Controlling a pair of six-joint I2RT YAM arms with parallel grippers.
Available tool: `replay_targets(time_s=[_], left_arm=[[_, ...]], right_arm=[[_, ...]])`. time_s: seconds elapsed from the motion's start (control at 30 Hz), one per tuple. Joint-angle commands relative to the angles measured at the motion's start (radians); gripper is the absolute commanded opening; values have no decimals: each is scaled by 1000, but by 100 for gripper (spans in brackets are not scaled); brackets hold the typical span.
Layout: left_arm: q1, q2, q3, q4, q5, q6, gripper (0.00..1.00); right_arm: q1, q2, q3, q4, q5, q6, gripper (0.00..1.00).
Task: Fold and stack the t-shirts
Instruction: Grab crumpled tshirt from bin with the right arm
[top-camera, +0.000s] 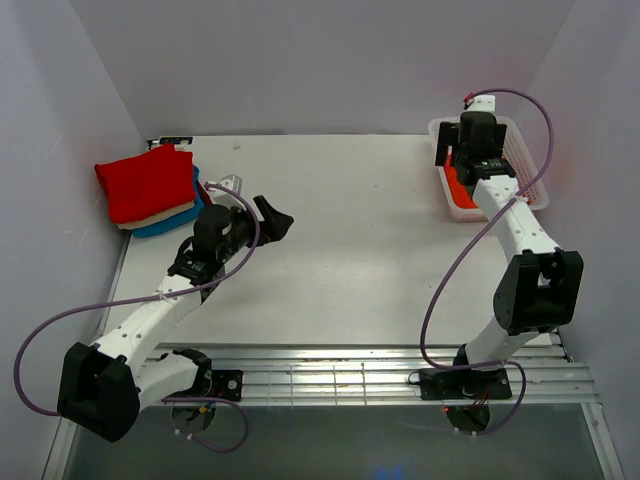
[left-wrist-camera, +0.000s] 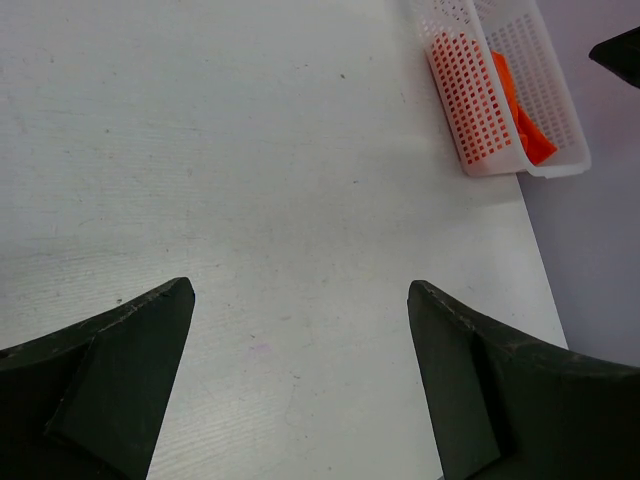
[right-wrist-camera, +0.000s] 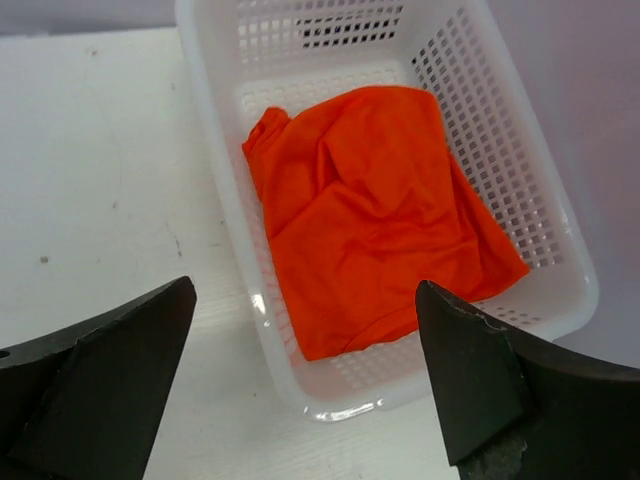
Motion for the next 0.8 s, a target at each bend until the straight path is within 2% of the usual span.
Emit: replay_targets(time_s=[0.0, 0.1, 0.17, 0.27, 0.37, 0.47, 0.77], left_arm=[[0, -20, -2, -11, -11, 15, 98], [0, -8, -6, 0, -8, 13, 98], [0, 0, -10, 8, -5, 12, 98], [0, 20, -6, 11, -4, 10, 98], [0, 30, -6, 20, -10, 10, 98], [0, 55, -2, 29, -8, 10, 98], [0, 116, 9, 43, -4, 13, 98]], right_arm=[[-86, 9, 120, 44, -61, 39, 97], [-150, 73, 140, 81, -129, 29, 96], [-234, 152, 200, 68, -192, 62, 94], [-294, 301, 342, -13, -301, 93, 91], [-308, 461, 497, -126, -363, 82, 88], [-307, 573, 578, -191, -396, 82, 86], [-308, 648, 553, -160, -428, 81, 86]])
